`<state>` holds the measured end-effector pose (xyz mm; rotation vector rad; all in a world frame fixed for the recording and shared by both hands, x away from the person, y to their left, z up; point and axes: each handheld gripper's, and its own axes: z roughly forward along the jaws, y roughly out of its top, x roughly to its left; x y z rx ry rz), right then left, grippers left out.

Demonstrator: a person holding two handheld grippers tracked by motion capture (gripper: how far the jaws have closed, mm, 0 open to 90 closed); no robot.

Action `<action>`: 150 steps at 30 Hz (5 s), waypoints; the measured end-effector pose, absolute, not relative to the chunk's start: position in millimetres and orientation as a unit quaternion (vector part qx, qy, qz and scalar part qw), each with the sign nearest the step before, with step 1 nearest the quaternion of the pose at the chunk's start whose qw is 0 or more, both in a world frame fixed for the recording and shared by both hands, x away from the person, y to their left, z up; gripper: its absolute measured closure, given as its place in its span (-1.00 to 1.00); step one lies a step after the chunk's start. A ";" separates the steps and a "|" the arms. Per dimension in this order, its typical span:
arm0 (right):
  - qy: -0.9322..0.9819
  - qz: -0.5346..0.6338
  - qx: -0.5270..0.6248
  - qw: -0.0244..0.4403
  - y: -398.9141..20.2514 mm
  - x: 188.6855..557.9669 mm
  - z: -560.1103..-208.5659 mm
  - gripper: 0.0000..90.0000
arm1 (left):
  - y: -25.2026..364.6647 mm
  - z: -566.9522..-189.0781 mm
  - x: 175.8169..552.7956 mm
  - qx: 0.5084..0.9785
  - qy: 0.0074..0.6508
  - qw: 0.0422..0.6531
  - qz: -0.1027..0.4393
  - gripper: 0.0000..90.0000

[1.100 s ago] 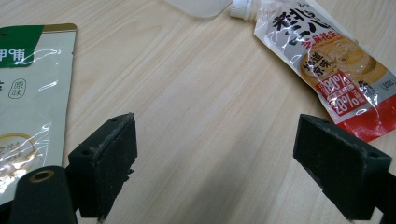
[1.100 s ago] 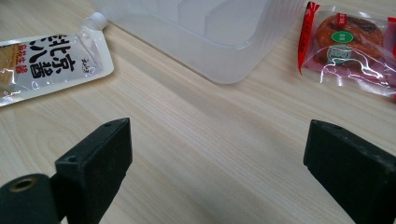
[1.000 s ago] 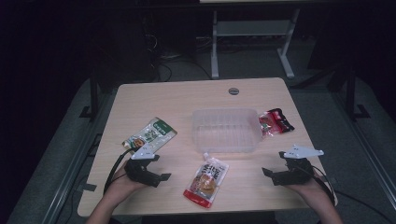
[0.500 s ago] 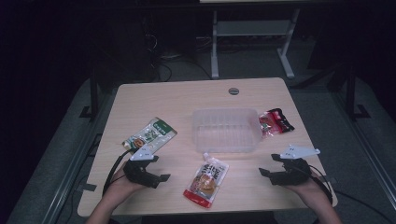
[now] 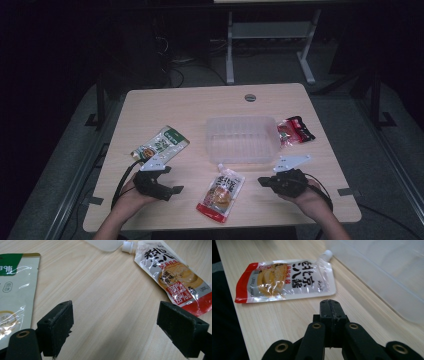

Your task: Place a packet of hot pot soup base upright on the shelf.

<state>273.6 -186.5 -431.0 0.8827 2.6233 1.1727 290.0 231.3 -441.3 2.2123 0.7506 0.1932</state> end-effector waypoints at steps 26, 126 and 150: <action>0.900 0.347 0.253 0.069 -115.3 320.8 -450.1 0.99 | 221.1 -438.5 285.1 0.866 0.280 0.411 0.049 -0.50; 0.843 0.274 0.446 0.126 -268.8 325.1 -438.9 1.00 | 221.7 -441.8 284.6 0.877 0.269 0.396 0.042 -0.45; 0.878 0.292 0.370 0.085 -223.7 280.3 -438.1 1.00 | 219.7 -442.1 284.2 0.879 0.265 0.395 0.041 -0.45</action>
